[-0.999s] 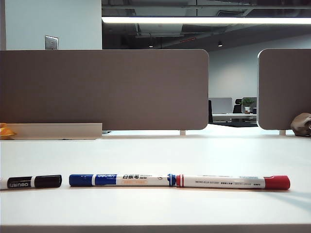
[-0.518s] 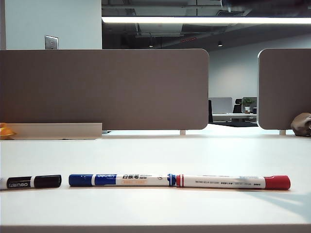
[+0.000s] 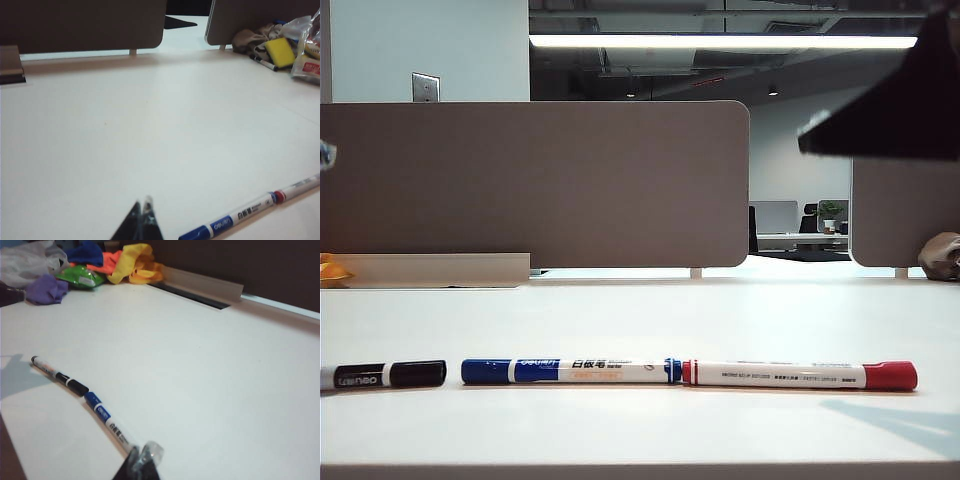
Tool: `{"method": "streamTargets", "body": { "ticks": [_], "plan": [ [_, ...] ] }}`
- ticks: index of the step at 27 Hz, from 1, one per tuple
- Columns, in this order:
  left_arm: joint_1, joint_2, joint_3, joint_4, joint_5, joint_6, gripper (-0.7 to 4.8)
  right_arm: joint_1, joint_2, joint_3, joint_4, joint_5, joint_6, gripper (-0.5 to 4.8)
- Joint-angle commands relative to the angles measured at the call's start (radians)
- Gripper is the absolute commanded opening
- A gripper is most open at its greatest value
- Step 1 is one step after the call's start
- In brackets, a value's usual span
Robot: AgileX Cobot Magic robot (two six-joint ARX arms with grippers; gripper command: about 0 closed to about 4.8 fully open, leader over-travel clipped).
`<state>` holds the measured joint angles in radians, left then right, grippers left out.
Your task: Pick up the markers one by one and line them up horizontally in a straight line on the table.
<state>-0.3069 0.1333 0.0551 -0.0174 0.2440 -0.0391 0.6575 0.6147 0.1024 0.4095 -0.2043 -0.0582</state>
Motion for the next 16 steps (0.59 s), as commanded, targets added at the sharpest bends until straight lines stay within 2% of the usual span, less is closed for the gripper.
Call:
{"method": "streamTargets", "body": {
  "ticks": [1, 9, 13, 16],
  "plan": [
    [0.000, 0.000, -0.024, 0.020, 0.007, -0.002, -0.06, -0.001, -0.002, -0.014, 0.023, 0.002, 0.006, -0.05],
    [0.000, 0.000, -0.048, 0.003, 0.000, 0.005, -0.06, -0.001, -0.002, -0.063, 0.013, 0.003, 0.006, -0.06],
    [0.000, 0.000, -0.048, -0.044, -0.117, 0.005, -0.06, -0.001, -0.002, -0.077, -0.001, 0.031, 0.006, -0.05],
    [0.000, 0.000, -0.048, -0.058, -0.154, 0.005, -0.06, -0.001, -0.003, -0.077, -0.017, 0.074, 0.006, -0.06]
  ]
}}
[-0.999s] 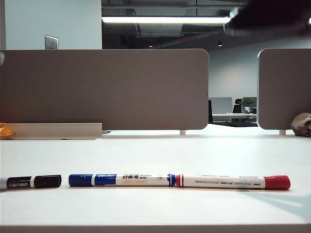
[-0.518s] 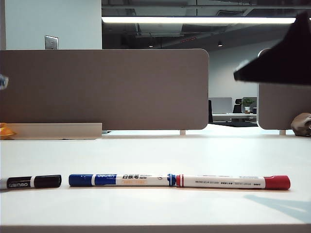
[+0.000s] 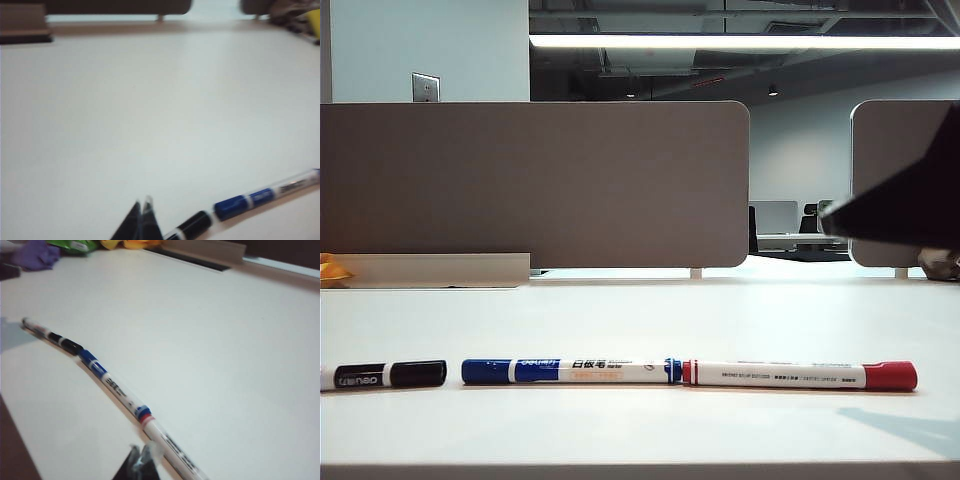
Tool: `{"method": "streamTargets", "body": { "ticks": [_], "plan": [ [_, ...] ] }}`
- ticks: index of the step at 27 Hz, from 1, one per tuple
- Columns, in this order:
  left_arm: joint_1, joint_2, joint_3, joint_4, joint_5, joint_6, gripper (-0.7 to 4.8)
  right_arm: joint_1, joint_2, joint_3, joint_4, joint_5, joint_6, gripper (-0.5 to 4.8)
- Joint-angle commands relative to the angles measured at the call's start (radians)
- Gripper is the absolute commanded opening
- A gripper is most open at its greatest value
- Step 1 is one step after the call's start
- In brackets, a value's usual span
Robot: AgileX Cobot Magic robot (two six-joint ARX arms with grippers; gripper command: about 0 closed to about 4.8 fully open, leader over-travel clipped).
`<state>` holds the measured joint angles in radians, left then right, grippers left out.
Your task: Pick up the markers one by one and line them up horizontally in a straight line on the table.
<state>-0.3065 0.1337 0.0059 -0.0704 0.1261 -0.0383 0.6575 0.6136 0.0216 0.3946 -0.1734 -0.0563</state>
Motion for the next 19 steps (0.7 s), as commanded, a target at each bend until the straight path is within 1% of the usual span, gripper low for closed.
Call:
{"method": "streamTargets", "body": {
  "ticks": [1, 3, 6, 13, 19],
  "plan": [
    [0.000, 0.000, 0.002, -0.008, -0.036, 0.005, -0.06, -0.001, -0.002, 0.003, -0.005, 0.052, 0.005, -0.05],
    [0.000, 0.000, 0.002, -0.017, -0.036, 0.007, -0.06, -0.001, -0.002, 0.003, -0.010, 0.053, 0.005, -0.06],
    [0.000, 0.000, 0.002, -0.040, -0.032, 0.040, -0.06, -0.001, -0.002, 0.003, -0.049, 0.052, 0.005, -0.06],
    [0.000, 0.000, 0.002, -0.105, -0.037, 0.039, -0.06, -0.001, -0.002, 0.003, -0.118, 0.060, 0.004, -0.05],
    [0.000, 0.000, 0.002, -0.108, -0.043, 0.039, -0.06, -0.002, -0.002, 0.003, -0.225, 0.071, 0.004, -0.05]
  ]
}}
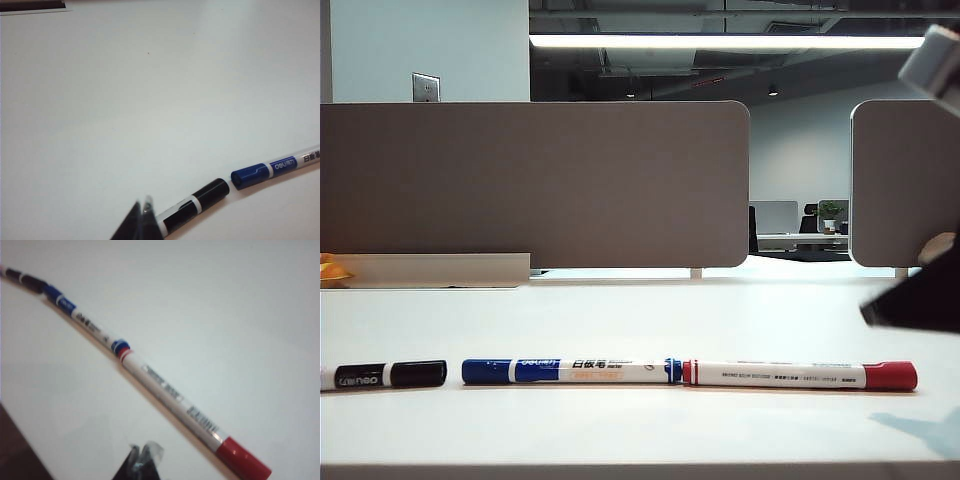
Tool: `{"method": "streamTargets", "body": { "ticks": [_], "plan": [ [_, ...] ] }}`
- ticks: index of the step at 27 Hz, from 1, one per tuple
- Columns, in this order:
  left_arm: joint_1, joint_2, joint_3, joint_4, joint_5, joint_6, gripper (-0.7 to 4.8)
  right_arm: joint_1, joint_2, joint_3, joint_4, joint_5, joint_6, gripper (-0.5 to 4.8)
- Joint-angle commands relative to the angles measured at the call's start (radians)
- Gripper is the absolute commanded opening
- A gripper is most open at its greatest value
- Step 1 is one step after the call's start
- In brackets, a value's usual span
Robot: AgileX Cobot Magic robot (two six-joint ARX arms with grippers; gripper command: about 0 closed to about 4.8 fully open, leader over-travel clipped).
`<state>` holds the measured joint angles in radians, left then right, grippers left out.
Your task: Pick up the markers one by one and line them up horizontally in a straight line on the table.
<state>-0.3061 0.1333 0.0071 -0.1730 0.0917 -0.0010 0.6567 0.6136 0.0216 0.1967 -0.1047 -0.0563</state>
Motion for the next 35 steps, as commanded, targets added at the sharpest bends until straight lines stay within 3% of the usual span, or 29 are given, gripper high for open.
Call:
{"method": "streamTargets", "body": {
  "ticks": [1, 11, 35],
  "plan": [
    [0.000, 0.000, 0.000, -0.005, -0.014, 0.002, -0.06, -0.001, -0.002, 0.003, -0.038, 0.003, 0.004, -0.06],
    [0.000, 0.000, 0.000, -0.005, -0.054, 0.001, -0.05, -0.001, -0.003, -0.021, 0.037, 0.026, 0.005, -0.05],
    [0.000, 0.000, 0.000, -0.005, -0.050, 0.001, -0.05, -0.001, -0.039, -0.021, -0.023, 0.024, 0.004, -0.05]
  ]
}}
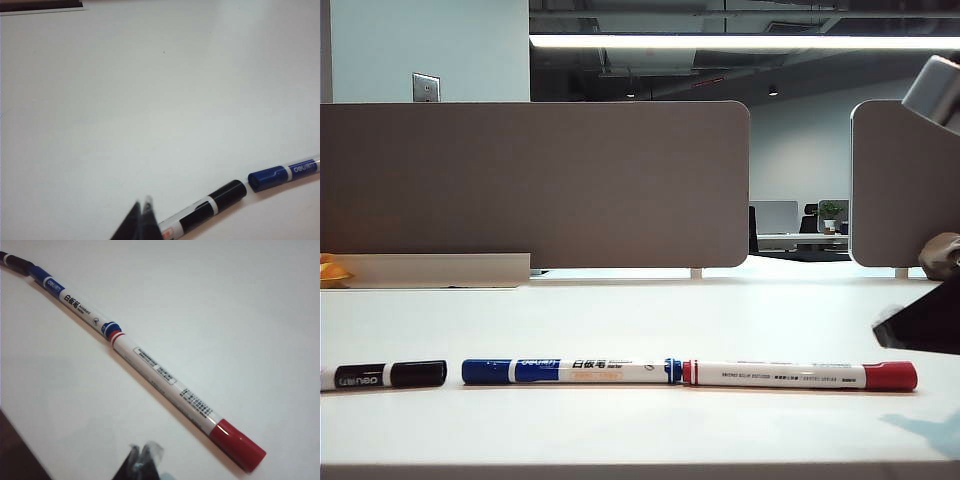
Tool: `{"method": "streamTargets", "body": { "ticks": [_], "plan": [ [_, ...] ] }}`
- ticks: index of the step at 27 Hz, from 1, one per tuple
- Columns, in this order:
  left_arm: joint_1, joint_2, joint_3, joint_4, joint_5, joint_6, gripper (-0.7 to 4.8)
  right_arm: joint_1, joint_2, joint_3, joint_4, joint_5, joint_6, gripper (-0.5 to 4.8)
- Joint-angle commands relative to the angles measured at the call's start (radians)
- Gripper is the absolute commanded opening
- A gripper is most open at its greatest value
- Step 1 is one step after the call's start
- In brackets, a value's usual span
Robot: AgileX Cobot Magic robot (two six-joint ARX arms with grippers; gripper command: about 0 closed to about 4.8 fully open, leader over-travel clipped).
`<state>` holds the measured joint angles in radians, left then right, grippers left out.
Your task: Pick up the markers one by one and line them up horizontally in a straight line on the table.
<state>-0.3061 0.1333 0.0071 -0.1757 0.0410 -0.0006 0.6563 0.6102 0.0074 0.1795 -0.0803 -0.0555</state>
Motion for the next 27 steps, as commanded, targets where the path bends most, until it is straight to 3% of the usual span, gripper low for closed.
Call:
{"method": "streamTargets", "body": {
  "ticks": [1, 9, 18, 27],
  "plan": [
    [0.000, 0.000, 0.000, -0.003, 0.004, 0.001, -0.05, 0.000, -0.042, -0.007, -0.007, 0.000, 0.003, -0.05],
    [0.000, -0.076, 0.000, -0.004, 0.004, 0.001, -0.05, -0.016, -0.164, -0.007, -0.012, -0.003, 0.003, -0.05],
    [0.011, -0.102, 0.000, -0.003, 0.008, 0.001, -0.05, -0.343, -0.388, -0.006, -0.026, 0.000, 0.003, -0.05],
    [0.176, -0.128, 0.000, -0.003, 0.004, 0.001, -0.05, -0.483, -0.513, -0.006, -0.026, 0.000, 0.003, -0.05]
  ]
}}
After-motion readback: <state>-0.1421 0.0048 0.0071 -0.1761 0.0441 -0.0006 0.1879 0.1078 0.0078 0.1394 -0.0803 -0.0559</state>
